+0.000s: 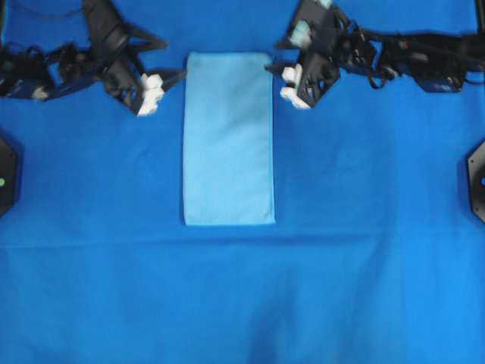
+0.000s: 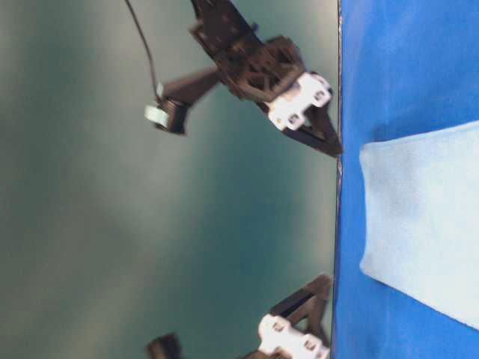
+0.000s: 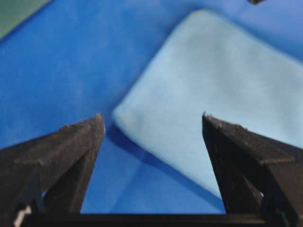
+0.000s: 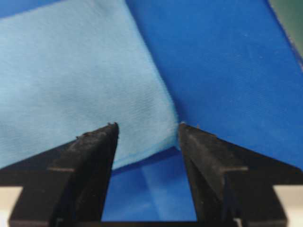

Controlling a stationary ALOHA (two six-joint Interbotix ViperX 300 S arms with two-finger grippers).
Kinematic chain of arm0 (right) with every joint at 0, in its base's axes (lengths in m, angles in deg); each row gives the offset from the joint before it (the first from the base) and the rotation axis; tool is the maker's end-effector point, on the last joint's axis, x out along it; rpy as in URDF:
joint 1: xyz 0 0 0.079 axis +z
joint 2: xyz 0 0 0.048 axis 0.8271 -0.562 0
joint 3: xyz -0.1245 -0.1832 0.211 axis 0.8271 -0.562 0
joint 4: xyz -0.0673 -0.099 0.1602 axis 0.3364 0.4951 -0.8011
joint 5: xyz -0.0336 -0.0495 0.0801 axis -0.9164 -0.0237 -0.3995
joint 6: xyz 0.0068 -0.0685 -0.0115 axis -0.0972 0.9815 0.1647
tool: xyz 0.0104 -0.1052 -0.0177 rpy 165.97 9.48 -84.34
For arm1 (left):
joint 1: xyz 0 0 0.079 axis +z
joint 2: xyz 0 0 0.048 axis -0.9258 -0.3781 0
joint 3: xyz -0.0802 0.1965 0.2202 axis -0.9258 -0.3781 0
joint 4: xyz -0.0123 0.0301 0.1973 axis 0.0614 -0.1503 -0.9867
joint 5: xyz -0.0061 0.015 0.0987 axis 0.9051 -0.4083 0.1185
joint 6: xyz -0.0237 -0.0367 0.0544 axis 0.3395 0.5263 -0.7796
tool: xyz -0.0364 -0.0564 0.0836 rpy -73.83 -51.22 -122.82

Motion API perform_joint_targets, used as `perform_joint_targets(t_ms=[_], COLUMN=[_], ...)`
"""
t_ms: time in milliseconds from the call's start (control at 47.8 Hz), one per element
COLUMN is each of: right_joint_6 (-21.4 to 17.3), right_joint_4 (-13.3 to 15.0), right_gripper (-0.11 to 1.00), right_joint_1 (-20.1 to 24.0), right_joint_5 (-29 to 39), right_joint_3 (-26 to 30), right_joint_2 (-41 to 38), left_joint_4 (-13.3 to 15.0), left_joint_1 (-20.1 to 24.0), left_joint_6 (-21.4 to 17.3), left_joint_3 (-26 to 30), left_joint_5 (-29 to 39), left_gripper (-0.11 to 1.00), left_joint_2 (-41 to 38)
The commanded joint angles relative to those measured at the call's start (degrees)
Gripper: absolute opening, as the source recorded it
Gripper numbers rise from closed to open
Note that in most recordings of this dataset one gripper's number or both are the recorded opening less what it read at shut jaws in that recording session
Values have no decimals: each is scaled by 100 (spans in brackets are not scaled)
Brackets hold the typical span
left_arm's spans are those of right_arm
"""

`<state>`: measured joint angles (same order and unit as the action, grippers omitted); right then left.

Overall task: Fold a vertical towel.
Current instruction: 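Move both grippers to the towel's top corners and pinch them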

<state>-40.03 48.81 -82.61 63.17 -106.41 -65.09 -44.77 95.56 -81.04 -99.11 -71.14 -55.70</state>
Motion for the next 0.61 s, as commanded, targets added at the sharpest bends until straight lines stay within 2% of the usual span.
perform_joint_targets(t_ms=[0,293,585], right_joint_6=[18,26,26], right_joint_4=[105,220,272], right_gripper=[58,58,57], right_joint_1=[-53,-202,-202], right_joint_5=[-53,-141,-246], right_joint_3=[255,369,466], right_joint_2=[-132,-580,-932], left_joint_4=[0,0,0], left_joint_1=[114,193,202], left_joint_6=[-18,-18,-18], left_joint_3=[237,659,782], left_joint_5=[-158,-360,-360], left_gripper=[79,78,74], left_joint_2=[-290,-1266,-1424])
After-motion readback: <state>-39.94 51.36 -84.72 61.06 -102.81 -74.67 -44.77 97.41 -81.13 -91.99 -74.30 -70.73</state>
